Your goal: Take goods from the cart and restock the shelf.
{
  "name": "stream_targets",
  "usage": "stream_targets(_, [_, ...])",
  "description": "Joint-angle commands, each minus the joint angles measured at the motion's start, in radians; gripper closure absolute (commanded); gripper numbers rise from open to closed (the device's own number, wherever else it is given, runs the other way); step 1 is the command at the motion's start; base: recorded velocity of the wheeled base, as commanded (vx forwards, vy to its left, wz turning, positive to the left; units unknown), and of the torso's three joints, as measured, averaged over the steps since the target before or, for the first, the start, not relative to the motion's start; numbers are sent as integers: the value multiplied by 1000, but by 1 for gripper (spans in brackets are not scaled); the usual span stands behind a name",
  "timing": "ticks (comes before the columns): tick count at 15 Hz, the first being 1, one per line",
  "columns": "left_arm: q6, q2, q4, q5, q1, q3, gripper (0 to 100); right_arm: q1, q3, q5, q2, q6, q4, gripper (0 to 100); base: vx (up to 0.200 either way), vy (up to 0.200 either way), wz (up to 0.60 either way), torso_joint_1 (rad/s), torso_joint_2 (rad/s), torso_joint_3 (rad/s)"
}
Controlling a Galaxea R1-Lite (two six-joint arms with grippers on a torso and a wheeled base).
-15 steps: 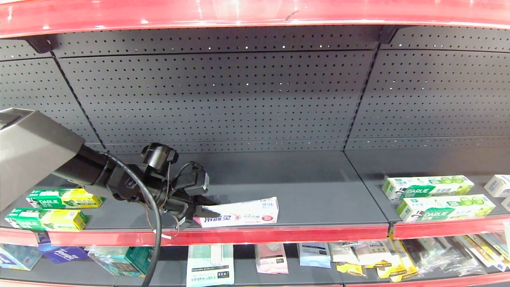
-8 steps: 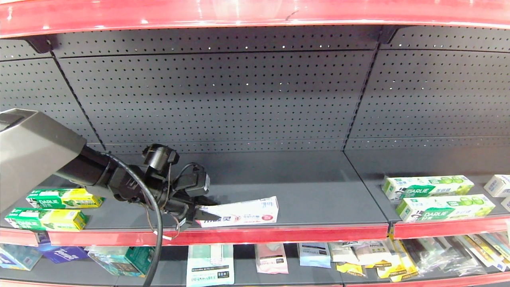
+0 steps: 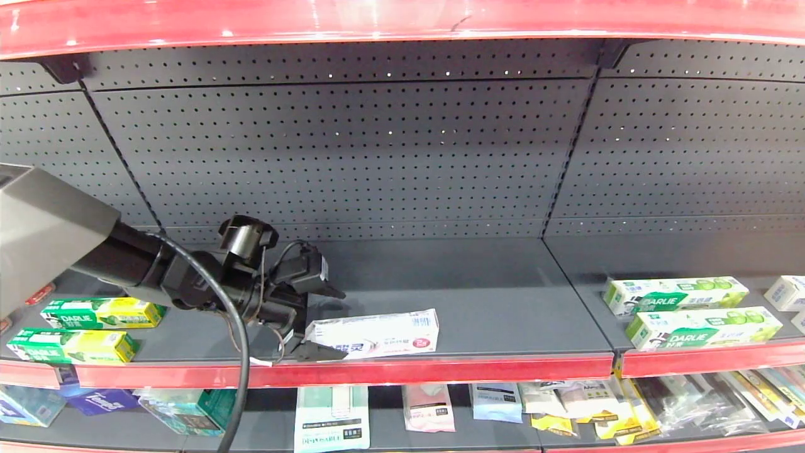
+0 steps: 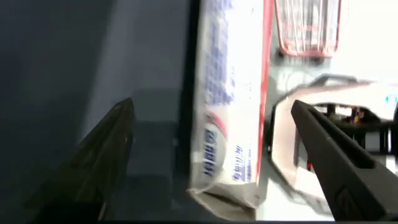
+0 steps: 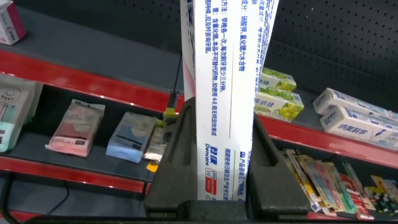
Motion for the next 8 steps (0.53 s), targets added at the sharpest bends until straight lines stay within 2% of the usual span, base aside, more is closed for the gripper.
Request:
stream_targets(1, [-25, -39, -1, -9, 0, -19, 0, 0, 0, -1, 1, -1, 0, 100, 0, 0, 0, 0, 0, 0])
stream_targets(2, [-109, -70, -19, -13, 1, -27, 0, 0, 1, -1, 1, -1, 2, 100, 0, 0, 0, 0, 0, 0])
stream_targets(3, [-155, -80, -47, -13, 3, -24, 0, 0, 1, -1, 1, -1, 5, 100, 0, 0, 0, 0, 0, 0])
stream_targets(4, [-245, -88, -147, -12, 10, -13, 0, 0, 3, -1, 1, 1, 7, 100, 0, 0, 0, 0, 0, 0])
stream_targets(5, [-310, -87, -253, 7, 23, 5, 0, 0, 6, -1, 1, 1, 7, 100, 0, 0, 0, 0, 0, 0])
stream_targets(6, [-393, -85, -374, 63, 35, 33, 0, 0, 8, -1, 1, 1, 8, 100, 0, 0, 0, 0, 0, 0])
stream_targets(7, [-509, -85, -506, 175, 35, 71, 0, 0, 11, 2, 1, 3, 10, 100, 0, 0, 0, 0, 0, 0])
stream_targets(8, [-641, -85, -635, 312, 30, 110, 0, 0, 9, 2, 4, 6, 10, 100, 0, 0, 0, 0, 0, 0])
